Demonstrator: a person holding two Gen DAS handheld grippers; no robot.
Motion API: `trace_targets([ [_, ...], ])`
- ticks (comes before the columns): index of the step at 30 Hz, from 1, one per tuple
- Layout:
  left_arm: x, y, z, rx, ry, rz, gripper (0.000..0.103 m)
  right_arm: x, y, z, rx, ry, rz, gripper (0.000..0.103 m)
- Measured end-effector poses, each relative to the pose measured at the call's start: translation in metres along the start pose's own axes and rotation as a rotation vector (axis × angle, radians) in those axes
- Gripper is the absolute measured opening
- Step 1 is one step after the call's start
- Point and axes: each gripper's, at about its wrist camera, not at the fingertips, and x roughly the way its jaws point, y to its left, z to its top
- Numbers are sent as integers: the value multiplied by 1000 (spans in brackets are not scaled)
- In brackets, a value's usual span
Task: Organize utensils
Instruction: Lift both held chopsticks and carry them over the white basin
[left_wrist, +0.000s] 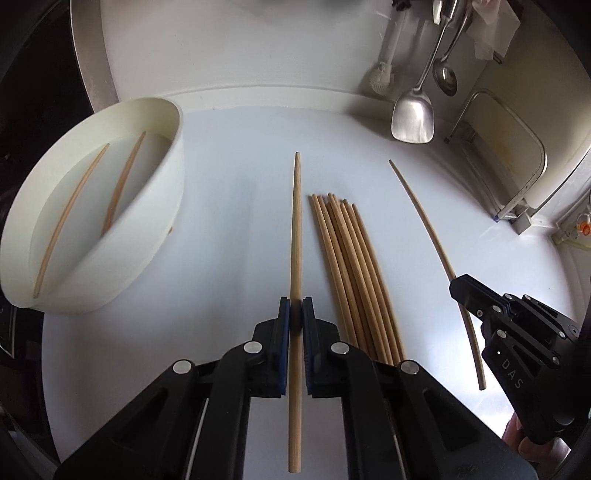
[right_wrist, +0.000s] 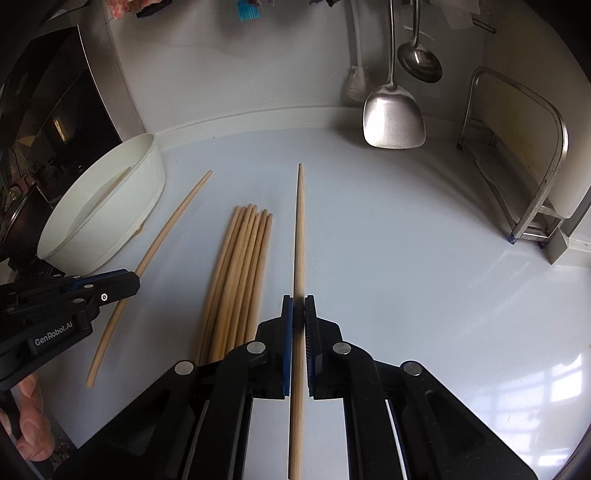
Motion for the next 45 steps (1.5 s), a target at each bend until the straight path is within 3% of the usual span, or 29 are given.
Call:
trace_targets([
  [6,-58,27,22,-42,-69,10,7,-33,31,35,-38,-32,38,6],
  [11,-91,90,44,-91,-130,46,7,-42,86,72,-67,-61,86,6],
  [15,-95,150,60,-111,-119,56,7,-27,140,96,-63,-68,124,6],
  [21,-77,229,77,-116,-81,64,7,23,210,126,-16,-31,164,6],
  [28,-35,282,96,-127,-23,5,7,85,263,142,29,53,147,6],
  [35,2,293,103,-109,44,-46,7,132,276,144,81,154,119,6],
  [45,32,296,99,-97,123,-48,7,154,276,140,96,206,87,6],
])
